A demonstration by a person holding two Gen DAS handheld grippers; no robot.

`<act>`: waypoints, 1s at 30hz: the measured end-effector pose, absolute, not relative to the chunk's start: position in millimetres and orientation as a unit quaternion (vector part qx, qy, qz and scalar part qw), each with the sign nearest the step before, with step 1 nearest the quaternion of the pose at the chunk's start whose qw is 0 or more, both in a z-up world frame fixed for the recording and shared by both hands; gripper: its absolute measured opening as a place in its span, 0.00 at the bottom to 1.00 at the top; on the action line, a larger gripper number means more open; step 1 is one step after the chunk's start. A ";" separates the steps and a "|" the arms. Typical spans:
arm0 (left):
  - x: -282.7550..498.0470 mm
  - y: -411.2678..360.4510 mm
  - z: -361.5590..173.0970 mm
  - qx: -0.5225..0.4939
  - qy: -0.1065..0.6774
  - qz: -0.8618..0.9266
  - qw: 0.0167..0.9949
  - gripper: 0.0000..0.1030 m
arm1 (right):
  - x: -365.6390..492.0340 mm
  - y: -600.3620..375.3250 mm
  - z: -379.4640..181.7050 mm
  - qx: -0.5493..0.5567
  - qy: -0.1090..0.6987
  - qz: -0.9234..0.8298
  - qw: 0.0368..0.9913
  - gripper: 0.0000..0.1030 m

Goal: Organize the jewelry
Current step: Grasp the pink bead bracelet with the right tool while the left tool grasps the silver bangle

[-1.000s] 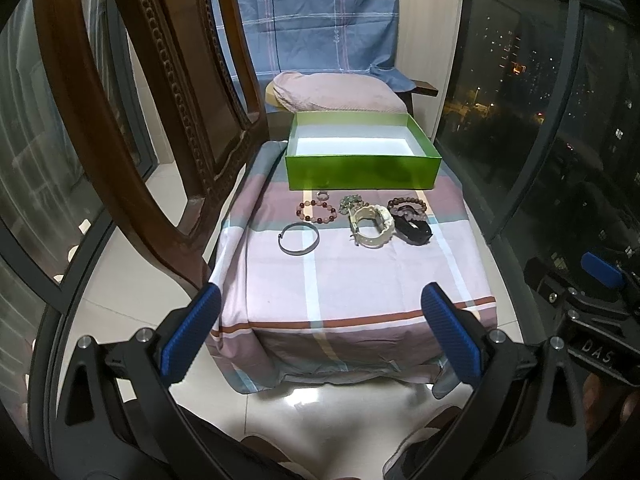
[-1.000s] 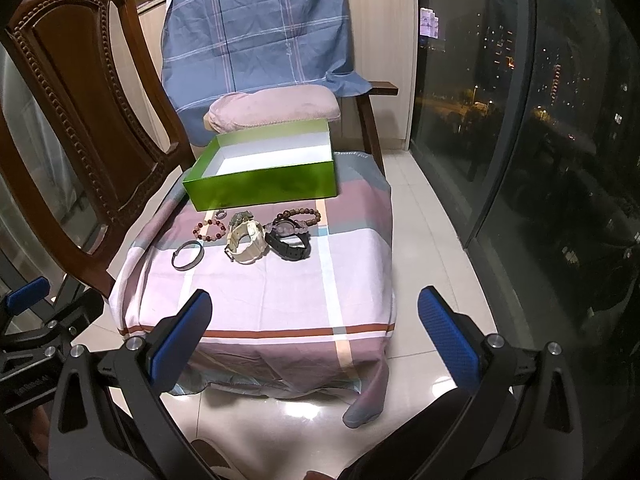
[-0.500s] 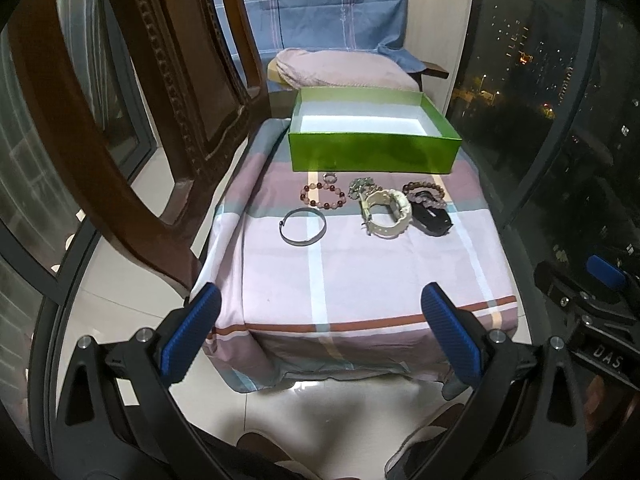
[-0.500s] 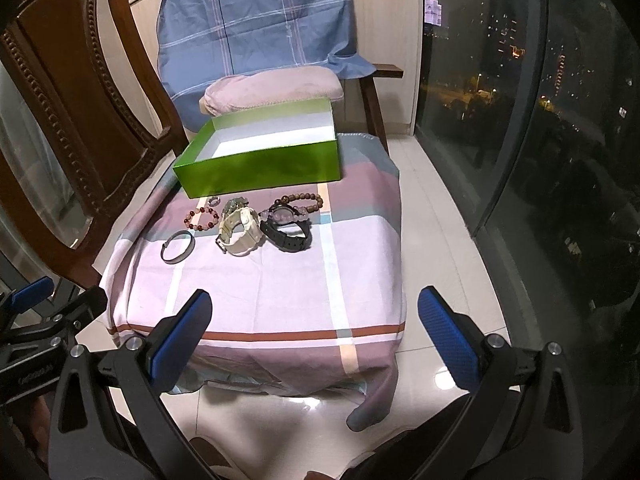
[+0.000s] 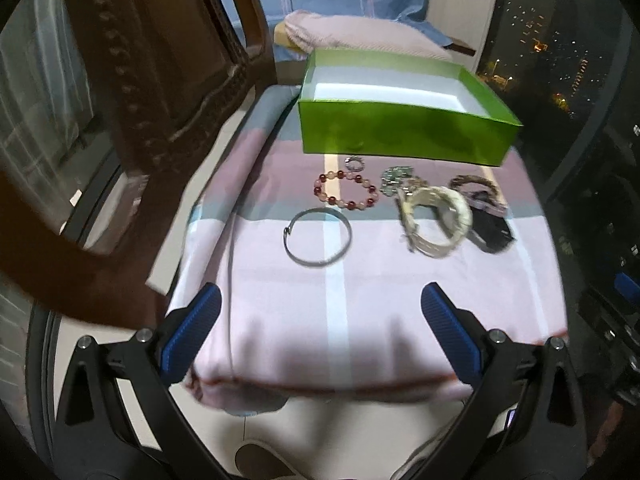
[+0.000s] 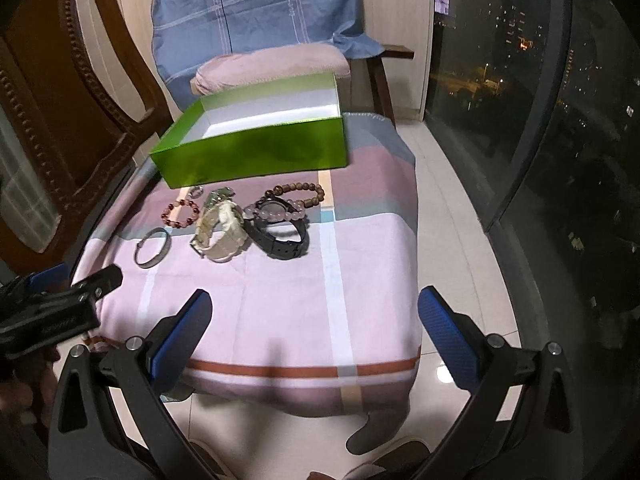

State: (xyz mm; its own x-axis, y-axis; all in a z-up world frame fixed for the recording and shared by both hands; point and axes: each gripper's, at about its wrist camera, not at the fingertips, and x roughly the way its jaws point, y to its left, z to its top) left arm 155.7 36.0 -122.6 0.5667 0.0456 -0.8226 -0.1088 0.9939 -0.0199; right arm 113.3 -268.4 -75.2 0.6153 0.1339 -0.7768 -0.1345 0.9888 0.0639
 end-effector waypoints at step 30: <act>221.0 46.6 -182.3 -0.037 0.483 0.036 0.874 0.69 | 216.8 -224.5 -118.3 -0.267 0.411 0.270 0.829 0.44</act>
